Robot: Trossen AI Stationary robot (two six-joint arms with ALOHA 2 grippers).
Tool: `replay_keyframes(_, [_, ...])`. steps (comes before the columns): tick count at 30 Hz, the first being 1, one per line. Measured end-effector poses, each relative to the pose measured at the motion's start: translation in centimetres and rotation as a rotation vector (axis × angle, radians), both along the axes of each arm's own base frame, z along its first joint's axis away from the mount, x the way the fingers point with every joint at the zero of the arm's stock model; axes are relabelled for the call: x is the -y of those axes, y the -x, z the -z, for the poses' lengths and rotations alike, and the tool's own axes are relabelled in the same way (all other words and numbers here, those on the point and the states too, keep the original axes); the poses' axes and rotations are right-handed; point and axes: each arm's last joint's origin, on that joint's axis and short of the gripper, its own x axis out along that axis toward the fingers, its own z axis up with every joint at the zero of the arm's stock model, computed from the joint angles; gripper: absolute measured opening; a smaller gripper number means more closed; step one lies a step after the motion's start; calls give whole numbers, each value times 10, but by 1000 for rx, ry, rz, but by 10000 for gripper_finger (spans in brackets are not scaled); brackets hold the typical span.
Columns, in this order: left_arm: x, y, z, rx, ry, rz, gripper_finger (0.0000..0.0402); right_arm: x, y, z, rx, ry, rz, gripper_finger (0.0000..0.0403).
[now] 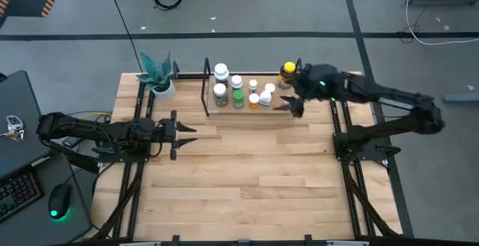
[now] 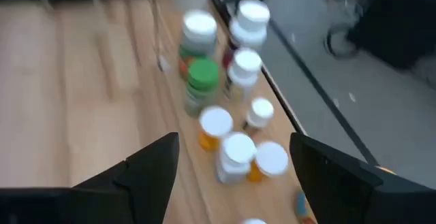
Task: Pick and place medicine bottles onto shelf by color
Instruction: Return to Home Position
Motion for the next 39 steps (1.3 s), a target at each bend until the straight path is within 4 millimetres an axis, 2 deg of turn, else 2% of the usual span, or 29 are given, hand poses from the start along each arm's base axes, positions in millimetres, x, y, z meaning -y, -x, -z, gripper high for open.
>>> replay_keyframes(9, [-1, -1, -10, 92, 116, -42, 152, -27, 53, 41, 319, 9, -30, 287])
replay_keyframes(16, [-4, 12, -20, 164, 99, -89, 150, -38, 79, 79, 515, -28, -43, 287])
replay_keyframes(20, [-6, 27, -24, 204, 106, -154, 147, -43, 89, 97, 601, -48, -48, 287])
replay_keyframes(28, [-5, 46, -25, 271, 125, -126, 153, -48, 97, 139, 776, -13, -68, 287])
replay_keyframes(33, [-2, 41, 6, 302, 128, -101, 149, -49, 98, 169, 876, 1, -76, 287])
replay_keyframes(39, [-3, 41, 5, 316, 122, -116, 144, -49, 100, 173, 839, -1, -43, 287])
